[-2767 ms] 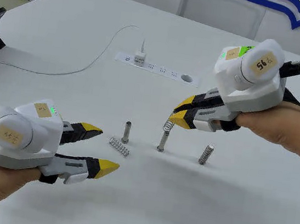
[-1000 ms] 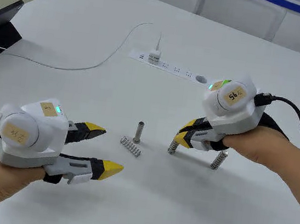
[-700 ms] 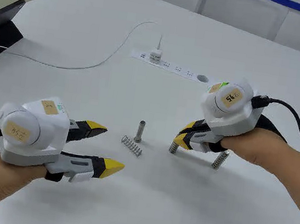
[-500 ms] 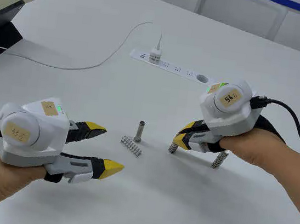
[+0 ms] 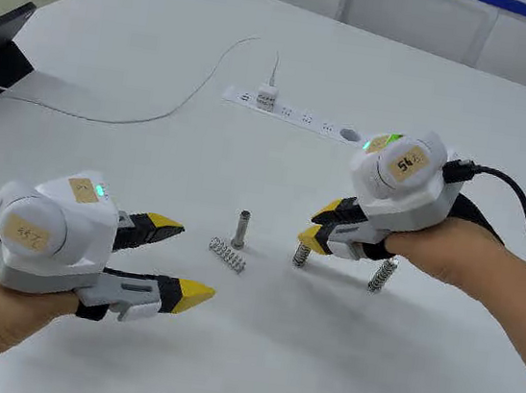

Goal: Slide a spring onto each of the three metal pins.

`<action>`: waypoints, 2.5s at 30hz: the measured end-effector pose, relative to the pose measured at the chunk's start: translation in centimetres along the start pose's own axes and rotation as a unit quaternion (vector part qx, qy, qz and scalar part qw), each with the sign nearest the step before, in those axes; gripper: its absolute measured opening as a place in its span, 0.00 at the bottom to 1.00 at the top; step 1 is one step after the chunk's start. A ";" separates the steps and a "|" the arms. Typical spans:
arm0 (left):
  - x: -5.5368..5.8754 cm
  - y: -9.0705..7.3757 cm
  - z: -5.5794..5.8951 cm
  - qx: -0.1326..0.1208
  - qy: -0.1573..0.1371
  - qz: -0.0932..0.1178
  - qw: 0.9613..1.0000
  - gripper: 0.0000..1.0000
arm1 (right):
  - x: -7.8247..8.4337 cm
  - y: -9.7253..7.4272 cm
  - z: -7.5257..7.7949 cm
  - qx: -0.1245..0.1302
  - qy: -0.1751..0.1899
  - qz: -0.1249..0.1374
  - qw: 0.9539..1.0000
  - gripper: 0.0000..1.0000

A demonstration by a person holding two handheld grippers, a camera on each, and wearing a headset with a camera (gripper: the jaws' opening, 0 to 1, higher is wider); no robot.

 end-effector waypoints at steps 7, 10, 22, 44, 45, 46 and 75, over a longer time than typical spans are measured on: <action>-0.2 0.0 0.0 0.000 0.002 0.000 1.000 0.52 | -1.6 0.6 -2.0 -0.018 0.004 0.026 0.999 0.18; -0.3 -0.1 0.0 0.000 0.002 0.001 1.000 0.52 | -1.4 1.5 -3.2 -0.033 0.010 0.024 0.999 0.18; 0.0 -0.3 -0.3 -0.004 0.000 -0.003 1.000 0.52 | -0.2 4.7 -5.6 -0.046 0.050 0.020 0.997 0.16; 0.3 -0.3 -0.7 -0.007 -0.006 -0.003 1.000 0.51 | 1.1 7.2 -6.2 -0.034 0.079 0.000 0.996 0.15; 0.4 -0.3 -0.7 -0.006 -0.006 -0.004 1.000 0.51 | 1.2 7.3 -6.3 -0.034 0.077 -0.001 0.996 0.15; 0.4 -0.2 -0.7 -0.006 -0.007 -0.004 1.000 0.51 | 1.3 7.2 -6.3 -0.035 0.079 -0.003 0.996 0.14; 0.1 0.2 0.1 0.013 0.021 -0.018 1.000 0.47 | -0.1 3.6 -7.2 -0.087 0.002 -0.001 0.996 0.11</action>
Point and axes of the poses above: the centre of the closed fingertips' face, and the gripper's own axes: y roughly forward along the fingers, z roughly to its right, x roughly out of its underside, the point moved 5 cm from there along -y, roughly backward along the fingers, and after that the axes turned 3 degrees about z, right-handed, at the moved point
